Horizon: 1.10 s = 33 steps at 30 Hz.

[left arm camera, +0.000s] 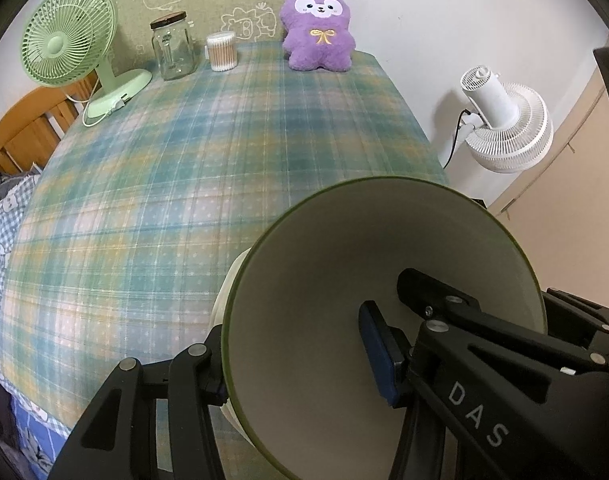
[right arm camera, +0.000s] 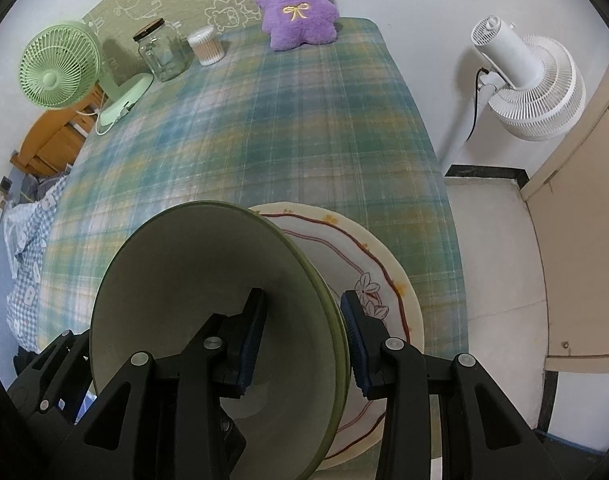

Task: Organize plates and bowls
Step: 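Carry the bowl over the flower plate stack with both grippers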

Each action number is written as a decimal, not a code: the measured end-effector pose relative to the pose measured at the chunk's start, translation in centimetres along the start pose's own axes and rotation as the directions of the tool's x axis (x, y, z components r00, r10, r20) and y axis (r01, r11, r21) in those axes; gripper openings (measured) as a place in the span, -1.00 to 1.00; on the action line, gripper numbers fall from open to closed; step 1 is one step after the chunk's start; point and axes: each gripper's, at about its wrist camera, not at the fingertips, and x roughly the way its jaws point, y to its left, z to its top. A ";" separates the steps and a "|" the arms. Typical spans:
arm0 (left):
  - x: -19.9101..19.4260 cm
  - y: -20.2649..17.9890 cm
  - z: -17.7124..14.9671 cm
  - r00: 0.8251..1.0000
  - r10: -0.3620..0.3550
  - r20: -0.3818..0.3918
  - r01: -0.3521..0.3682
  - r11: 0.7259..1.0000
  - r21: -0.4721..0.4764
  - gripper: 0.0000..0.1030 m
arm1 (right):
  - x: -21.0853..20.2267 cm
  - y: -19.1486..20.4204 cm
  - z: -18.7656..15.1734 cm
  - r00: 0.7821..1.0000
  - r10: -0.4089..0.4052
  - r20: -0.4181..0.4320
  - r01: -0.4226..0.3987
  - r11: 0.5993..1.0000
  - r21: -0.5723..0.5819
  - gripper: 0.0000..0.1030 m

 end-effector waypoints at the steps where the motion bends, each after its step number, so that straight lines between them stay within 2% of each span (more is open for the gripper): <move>1: 0.0 -0.1 0.0 1.000 -0.001 0.002 0.001 1.000 -0.003 0.04 | 0.0 0.0 0.1 1.000 0.001 0.002 -0.001 1.000 -0.001 -0.18; 8: 0.0 -0.1 0.0 1.000 -0.013 0.006 0.013 1.000 -0.024 0.14 | -0.2 0.2 0.1 1.000 -0.003 0.021 0.003 0.999 -0.036 -0.14; 14: -0.1 0.0 -0.2 1.000 0.009 0.012 -0.008 0.999 -0.039 0.27 | -0.8 0.5 -0.1 0.997 -0.053 0.055 0.058 0.995 -0.087 0.04; 16: -0.4 0.0 -0.3 1.000 0.013 0.020 -0.012 0.999 -0.042 0.27 | -1.0 0.4 -0.1 0.996 -0.063 0.061 0.068 0.994 -0.083 0.19; 19: -1.1 -0.1 -0.4 0.999 0.020 0.046 -0.018 0.999 -0.041 0.33 | -1.6 0.1 -0.2 0.994 -0.075 0.084 0.080 0.995 -0.066 0.34; 23: -2.0 0.0 -0.4 0.997 0.025 0.078 -0.022 0.999 -0.044 0.46 | -2.6 -0.2 -0.3 0.991 -0.073 0.116 0.080 0.995 -0.052 0.40; 29: -4.1 -0.2 -0.3 0.987 0.059 0.148 -0.058 0.998 -0.016 0.46 | -4.4 0.2 -0.4 0.985 -0.067 0.162 0.075 0.996 -0.047 0.45; 33: -5.4 0.5 -0.3 0.980 0.044 0.192 -0.042 0.999 -0.012 0.51 | -6.0 1.3 -0.4 0.975 -0.092 0.202 0.106 0.993 -0.059 0.47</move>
